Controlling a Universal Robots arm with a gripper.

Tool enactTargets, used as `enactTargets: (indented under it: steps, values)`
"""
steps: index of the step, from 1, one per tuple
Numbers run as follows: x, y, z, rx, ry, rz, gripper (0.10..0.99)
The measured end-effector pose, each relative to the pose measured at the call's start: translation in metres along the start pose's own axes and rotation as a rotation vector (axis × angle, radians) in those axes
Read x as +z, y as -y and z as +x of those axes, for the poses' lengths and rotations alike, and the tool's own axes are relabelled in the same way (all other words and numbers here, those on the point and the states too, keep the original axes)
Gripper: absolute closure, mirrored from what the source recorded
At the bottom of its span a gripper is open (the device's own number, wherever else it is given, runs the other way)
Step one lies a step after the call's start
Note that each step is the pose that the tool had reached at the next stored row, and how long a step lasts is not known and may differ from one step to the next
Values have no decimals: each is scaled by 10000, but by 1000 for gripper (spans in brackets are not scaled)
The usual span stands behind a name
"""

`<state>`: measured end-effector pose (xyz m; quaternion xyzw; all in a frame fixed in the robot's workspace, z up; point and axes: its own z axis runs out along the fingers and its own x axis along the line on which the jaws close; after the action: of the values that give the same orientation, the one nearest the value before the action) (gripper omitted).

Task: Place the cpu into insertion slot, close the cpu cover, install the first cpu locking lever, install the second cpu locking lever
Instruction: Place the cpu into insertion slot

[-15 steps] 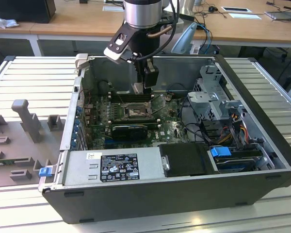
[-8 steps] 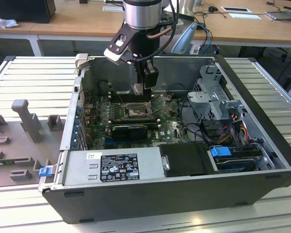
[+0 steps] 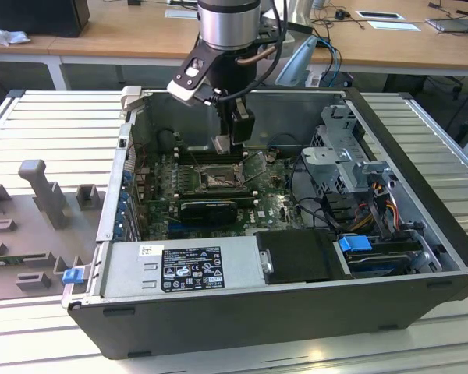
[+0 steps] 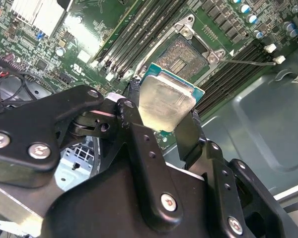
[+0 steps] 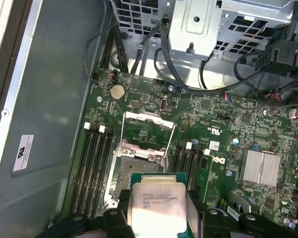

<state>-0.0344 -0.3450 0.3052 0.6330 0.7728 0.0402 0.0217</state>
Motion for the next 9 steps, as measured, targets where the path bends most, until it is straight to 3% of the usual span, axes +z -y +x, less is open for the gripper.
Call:
enactTargets:
  steps: [2, 9]
  values:
    - [55, 12, 1, 412, 41, -26, 561]
    - [122, 19, -1, 490, 49, -28, 561]
